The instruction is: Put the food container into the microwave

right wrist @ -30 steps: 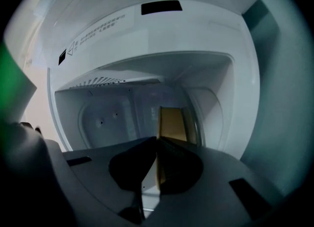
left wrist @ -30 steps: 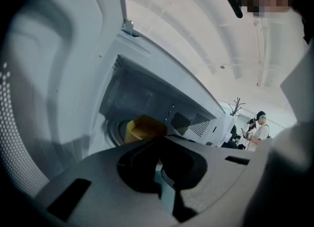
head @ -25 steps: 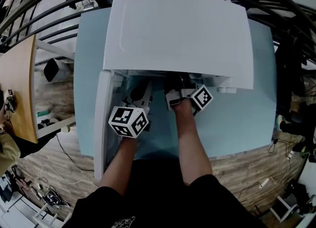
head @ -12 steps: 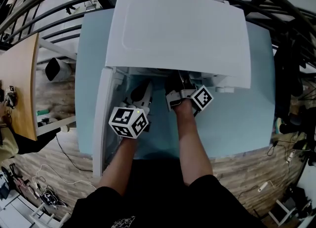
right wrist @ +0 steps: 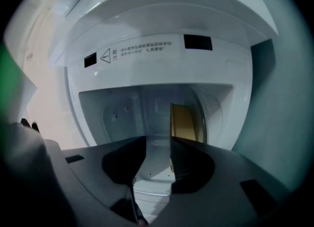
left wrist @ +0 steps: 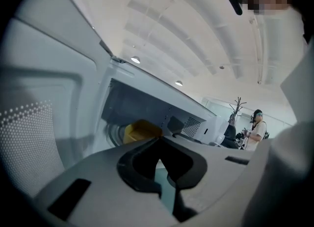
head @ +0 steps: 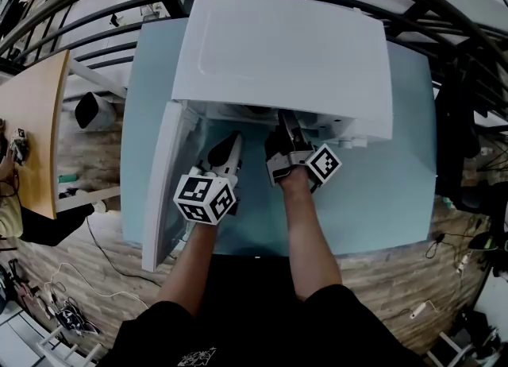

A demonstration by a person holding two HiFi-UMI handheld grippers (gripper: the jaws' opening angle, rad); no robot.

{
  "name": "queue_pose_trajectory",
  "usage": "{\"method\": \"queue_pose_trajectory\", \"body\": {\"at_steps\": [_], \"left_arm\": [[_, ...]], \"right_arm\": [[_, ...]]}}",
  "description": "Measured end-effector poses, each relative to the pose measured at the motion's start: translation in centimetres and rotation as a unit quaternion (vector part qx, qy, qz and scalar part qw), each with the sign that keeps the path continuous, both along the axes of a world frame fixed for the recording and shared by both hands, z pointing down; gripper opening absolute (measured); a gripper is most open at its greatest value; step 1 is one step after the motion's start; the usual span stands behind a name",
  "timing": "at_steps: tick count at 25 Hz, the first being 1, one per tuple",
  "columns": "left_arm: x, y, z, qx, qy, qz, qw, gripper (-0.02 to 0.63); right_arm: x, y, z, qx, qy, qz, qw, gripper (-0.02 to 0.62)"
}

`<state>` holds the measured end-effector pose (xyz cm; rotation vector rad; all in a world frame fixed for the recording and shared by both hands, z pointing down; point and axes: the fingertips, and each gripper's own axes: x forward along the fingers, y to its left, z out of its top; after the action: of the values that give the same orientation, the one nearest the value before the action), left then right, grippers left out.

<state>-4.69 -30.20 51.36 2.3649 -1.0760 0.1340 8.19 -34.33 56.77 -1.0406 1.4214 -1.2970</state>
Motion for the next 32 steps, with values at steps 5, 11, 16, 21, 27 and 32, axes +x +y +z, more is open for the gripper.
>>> {"method": "queue_pose_trajectory", "body": {"at_steps": [5,11,16,21,27,32], "left_arm": [[0.6,1.6,-1.4,0.011,-0.003,-0.007,0.9999,0.006],[0.7,3.4,-2.5,0.020,-0.005,-0.015,0.9997,0.006],[1.0,5.8,-4.2,0.035,-0.011,-0.027,0.9990,0.006],[1.5,8.4,-5.6,0.038,-0.014,-0.022,0.9989,0.006],[2.3,12.0,-7.1,0.047,-0.018,-0.023,0.9985,0.006],[2.2,14.8,-8.7,0.062,-0.029,-0.039,0.9969,0.006]], "right_arm": [[0.1,2.3,-1.4,0.010,0.013,-0.021,1.000,0.055],[-0.1,4.5,-3.0,0.022,0.018,-0.046,0.999,0.014],[-0.1,7.3,-5.0,0.043,0.048,-0.081,0.995,0.007],[0.2,10.1,-7.8,0.059,0.091,-0.108,0.988,0.006],[1.7,13.7,-10.2,0.076,0.112,-0.118,0.984,0.006],[2.4,16.7,-12.6,0.093,0.158,-0.138,0.973,0.006]]}}
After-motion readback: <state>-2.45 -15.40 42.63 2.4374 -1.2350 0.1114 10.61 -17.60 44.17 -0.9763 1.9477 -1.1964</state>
